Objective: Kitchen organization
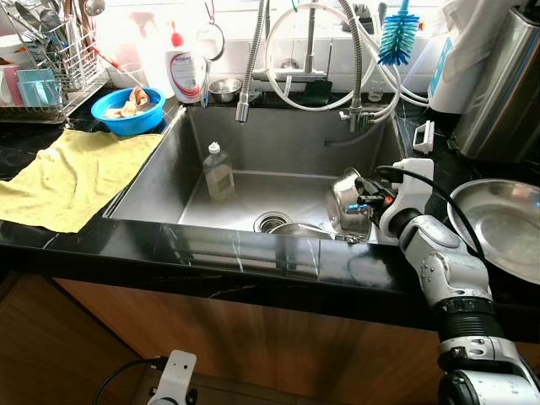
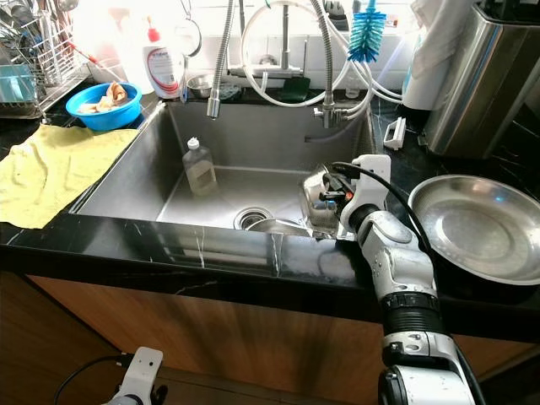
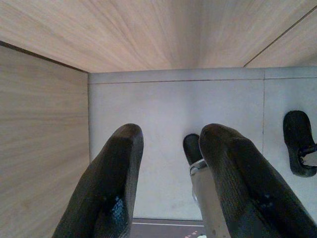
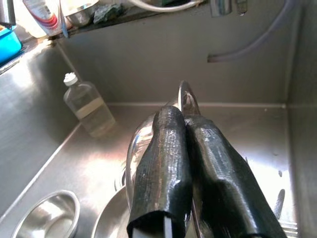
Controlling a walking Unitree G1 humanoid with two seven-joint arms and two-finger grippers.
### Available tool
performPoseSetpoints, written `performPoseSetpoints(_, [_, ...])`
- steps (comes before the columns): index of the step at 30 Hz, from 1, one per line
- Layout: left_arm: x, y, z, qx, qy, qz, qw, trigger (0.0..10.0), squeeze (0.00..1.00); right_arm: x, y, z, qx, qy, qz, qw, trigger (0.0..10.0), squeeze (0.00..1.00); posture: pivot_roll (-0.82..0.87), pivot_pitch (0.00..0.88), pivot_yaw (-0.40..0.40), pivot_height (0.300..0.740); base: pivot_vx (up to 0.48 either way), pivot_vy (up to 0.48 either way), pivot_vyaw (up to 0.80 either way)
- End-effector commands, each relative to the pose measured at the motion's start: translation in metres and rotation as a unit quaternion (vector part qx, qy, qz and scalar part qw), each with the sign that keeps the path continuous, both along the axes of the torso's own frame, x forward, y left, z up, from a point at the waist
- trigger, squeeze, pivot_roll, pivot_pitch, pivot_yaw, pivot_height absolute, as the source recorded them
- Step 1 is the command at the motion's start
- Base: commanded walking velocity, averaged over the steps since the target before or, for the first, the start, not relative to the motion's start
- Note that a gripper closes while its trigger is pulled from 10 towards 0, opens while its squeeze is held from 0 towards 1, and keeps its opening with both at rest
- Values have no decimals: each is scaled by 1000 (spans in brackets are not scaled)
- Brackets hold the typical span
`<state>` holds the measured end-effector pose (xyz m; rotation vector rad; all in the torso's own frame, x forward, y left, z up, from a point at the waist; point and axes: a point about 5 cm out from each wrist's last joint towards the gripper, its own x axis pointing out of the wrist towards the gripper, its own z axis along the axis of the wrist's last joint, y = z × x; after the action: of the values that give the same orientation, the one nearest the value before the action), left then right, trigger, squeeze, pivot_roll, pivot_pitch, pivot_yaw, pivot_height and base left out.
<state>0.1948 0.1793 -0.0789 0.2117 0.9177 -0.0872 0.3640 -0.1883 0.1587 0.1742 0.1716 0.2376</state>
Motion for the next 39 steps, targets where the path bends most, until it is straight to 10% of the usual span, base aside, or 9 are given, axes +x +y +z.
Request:
performPoseSetpoints(1, [0, 3, 0, 5, -1, 4, 1000, 10000, 0, 4, 2, 8, 2, -14, -5, 1000, 10000, 192, -189, 0, 53, 740, 0, 0, 0])
performPoseSetpoints(3, [0, 3, 0, 4, -1, 2, 1000, 10000, 0, 5, 1, 8, 4, -15, -7, 1000, 10000, 1000, -189, 0, 53, 740, 0, 0, 0])
performPoseSetpoints(11, [-1, 3, 0, 5, 0, 2, 1000, 10000, 0, 5, 3, 8, 5, -18, -8, 1000, 10000, 1000, -186, 0, 50, 740, 0, 0, 0])
performPoseSetpoints(12, [-1, 3, 0, 5, 0, 2, 1000, 10000, 0, 6, 3, 9, 3, -20, -7, 1000, 10000, 992, -186, 0, 50, 740, 0, 0, 0])
performPoseSetpoints(13, [-1, 3, 0, 5, 0, 2, 1000, 10000, 0, 6, 3, 9, 2, -23, -8, 1000, 10000, 624, -186, 0, 50, 740, 0, 0, 0])
performPoseSetpoints(14, [-1, 3, 0, 5, 0, 2, 1000, 10000, 0, 6, 3, 11, -3, -28, -10, 1000, 10000, 0, -187, 0, 51, 740, 0, 0, 0])
performPoseSetpoints(32, [0, 3, 0, 6, 0, -1, 1000, 10000, 0, -26, -12, 85, -142, -157, -113, 971, 10000, 4, -202, 0, 57, 740, 0, 0, 0])
performPoseSetpoints(33, [0, 3, 0, 6, 0, -1, 1000, 10000, 0, -27, -14, 86, -142, -152, -122, 971, 10000, 1000, -202, 0, 58, 740, 0, 0, 0])
performPoseSetpoints(39, [1, 3, 1, 5, -1, -1, 1000, 10000, 0, -34, -19, 94, -161, -131, -162, 965, 10000, 1000, -200, 0, 61, 740, 0, 0, 0])
